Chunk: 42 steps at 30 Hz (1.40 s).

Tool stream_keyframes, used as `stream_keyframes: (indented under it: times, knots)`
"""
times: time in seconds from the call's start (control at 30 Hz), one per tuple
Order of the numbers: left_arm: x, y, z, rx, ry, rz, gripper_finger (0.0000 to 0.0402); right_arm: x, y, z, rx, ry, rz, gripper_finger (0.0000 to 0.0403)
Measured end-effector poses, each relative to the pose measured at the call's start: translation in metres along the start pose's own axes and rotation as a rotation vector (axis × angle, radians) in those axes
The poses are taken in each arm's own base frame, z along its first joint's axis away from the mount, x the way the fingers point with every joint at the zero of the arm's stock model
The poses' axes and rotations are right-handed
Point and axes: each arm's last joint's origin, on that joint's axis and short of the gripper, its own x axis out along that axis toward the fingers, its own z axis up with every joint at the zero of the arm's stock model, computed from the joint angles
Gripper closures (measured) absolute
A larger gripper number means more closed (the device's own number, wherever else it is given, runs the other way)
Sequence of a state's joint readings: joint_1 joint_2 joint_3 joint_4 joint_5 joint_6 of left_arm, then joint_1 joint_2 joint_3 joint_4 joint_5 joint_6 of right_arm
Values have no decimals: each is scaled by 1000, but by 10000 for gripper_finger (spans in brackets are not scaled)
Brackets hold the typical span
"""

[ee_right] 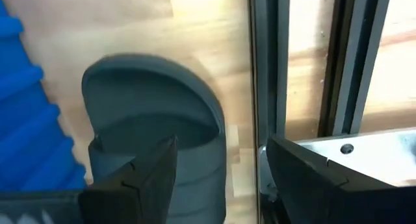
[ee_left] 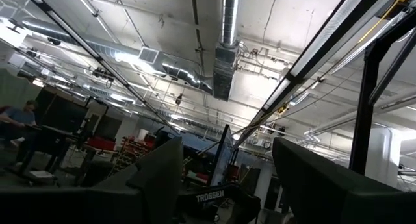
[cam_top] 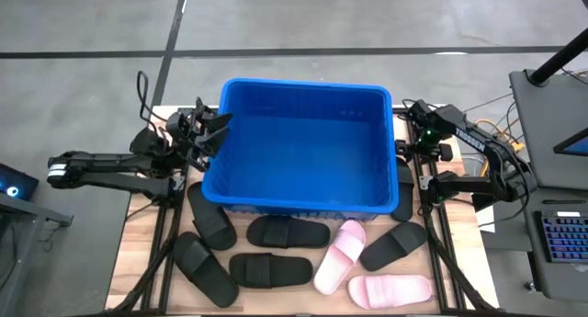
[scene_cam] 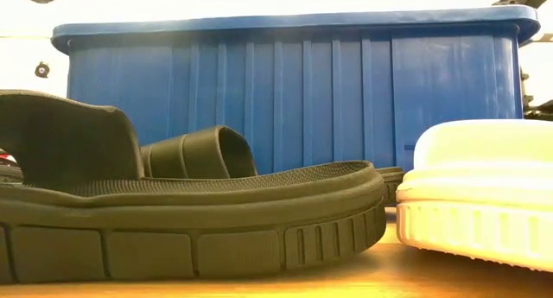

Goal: Pick and place slides into bin
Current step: Put the black slide into the blue container

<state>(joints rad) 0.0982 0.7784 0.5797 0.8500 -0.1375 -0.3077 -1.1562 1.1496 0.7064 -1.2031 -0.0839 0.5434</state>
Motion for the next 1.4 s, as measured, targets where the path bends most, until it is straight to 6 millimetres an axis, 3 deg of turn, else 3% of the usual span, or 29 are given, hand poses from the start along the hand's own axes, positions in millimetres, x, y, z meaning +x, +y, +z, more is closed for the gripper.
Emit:
stream_keyframes:
  times: [0.3,0.67,1.13,1.4]
  knots:
    - [0,0,0,0,-3,-1,178,9,4,3,19,-50,28,177]
    - [1,0,-1,1,4,1,178,38,5,-2,-6,44,-11,177]
    - [0,0,0,0,-3,0,178,53,10,9,-33,99,-39,178]
    - [0,0,0,0,-3,1,178,56,13,11,-56,136,-2,222]
